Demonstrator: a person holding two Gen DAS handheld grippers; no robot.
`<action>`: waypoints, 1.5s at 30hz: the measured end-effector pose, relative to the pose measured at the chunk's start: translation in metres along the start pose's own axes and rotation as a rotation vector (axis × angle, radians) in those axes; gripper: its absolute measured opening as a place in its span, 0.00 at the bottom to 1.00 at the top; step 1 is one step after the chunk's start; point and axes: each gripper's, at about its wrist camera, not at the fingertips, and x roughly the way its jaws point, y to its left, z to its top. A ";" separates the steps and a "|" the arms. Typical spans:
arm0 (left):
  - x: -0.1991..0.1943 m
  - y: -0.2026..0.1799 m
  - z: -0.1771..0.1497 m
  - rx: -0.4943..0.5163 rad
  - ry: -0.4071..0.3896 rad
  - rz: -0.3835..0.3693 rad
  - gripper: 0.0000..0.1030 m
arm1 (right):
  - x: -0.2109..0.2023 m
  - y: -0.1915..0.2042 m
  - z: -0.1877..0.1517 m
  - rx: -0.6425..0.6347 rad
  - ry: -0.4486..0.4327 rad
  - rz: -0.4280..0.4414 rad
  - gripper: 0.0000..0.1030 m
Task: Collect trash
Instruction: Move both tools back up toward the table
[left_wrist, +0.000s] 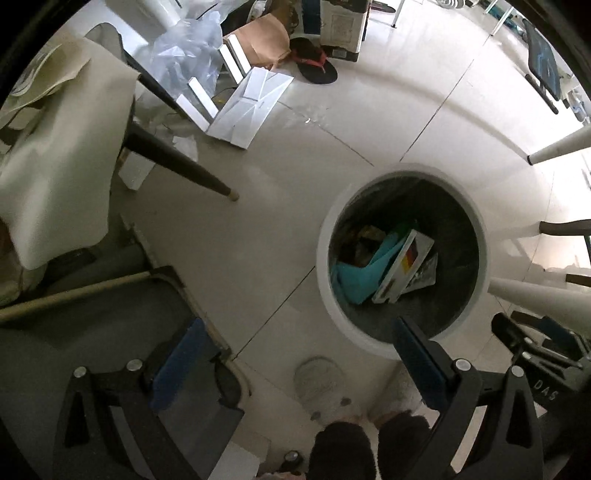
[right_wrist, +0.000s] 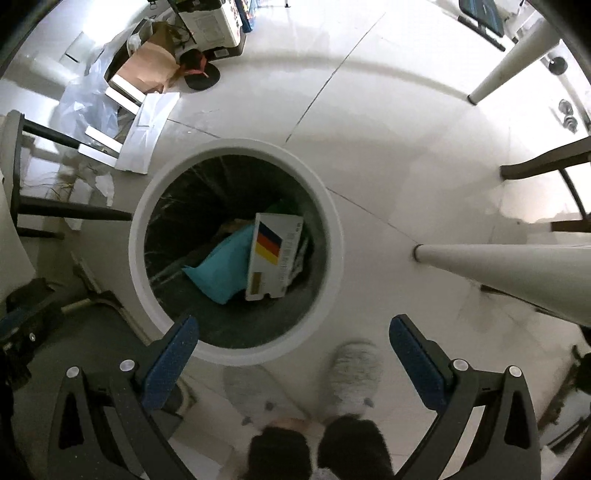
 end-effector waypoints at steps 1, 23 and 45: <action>-0.002 -0.002 -0.003 -0.004 0.000 0.002 1.00 | -0.004 -0.001 -0.001 -0.001 0.001 -0.007 1.00; -0.117 0.026 -0.049 -0.073 0.002 0.024 1.00 | -0.151 0.007 -0.037 -0.084 -0.016 -0.008 1.00; -0.392 -0.005 0.017 -0.139 -0.188 -0.055 1.00 | -0.465 -0.091 0.040 0.145 -0.133 0.089 1.00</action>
